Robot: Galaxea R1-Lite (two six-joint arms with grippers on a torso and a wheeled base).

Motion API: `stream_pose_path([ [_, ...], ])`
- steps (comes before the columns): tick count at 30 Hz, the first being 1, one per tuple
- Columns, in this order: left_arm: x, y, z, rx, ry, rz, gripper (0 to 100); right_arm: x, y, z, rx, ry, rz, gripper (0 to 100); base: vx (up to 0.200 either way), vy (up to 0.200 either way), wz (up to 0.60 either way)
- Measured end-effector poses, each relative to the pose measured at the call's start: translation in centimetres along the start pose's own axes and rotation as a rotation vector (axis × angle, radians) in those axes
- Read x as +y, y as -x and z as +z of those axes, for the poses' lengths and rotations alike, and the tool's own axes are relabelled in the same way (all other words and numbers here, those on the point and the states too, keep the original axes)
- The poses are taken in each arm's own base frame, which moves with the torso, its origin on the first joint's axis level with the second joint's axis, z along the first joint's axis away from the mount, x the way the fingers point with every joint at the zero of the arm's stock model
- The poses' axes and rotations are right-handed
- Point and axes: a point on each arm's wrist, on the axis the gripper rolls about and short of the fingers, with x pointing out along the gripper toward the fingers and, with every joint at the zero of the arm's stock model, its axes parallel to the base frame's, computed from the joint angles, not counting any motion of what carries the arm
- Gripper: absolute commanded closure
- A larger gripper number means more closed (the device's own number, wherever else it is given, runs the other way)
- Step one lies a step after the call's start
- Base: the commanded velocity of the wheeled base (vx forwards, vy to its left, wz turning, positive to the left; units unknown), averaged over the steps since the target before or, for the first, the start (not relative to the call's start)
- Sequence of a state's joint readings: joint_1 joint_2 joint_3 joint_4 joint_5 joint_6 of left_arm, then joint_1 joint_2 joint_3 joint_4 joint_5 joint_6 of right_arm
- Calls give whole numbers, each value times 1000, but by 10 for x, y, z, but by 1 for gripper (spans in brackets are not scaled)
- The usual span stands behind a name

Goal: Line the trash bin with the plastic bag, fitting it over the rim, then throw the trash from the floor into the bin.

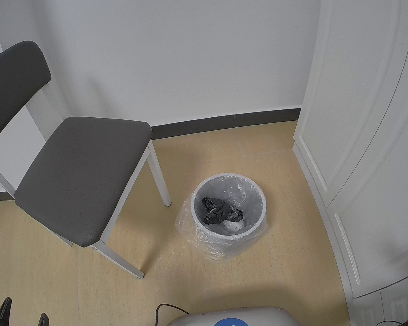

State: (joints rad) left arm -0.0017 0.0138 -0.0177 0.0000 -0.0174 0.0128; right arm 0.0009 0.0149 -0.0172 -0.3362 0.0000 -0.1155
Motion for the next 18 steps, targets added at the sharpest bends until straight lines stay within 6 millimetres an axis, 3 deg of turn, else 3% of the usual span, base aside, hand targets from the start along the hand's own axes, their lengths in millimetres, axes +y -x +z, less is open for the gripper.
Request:
stream_pose_path([
  [11, 0, 0, 0, 1, 0, 0, 0, 3, 3, -26, 255, -41, 22, 0, 0, 0, 0],
  [18, 0, 0, 0, 1, 1, -1, 0, 3, 4, -27, 269, -70, 16, 0, 0, 0, 0],
])
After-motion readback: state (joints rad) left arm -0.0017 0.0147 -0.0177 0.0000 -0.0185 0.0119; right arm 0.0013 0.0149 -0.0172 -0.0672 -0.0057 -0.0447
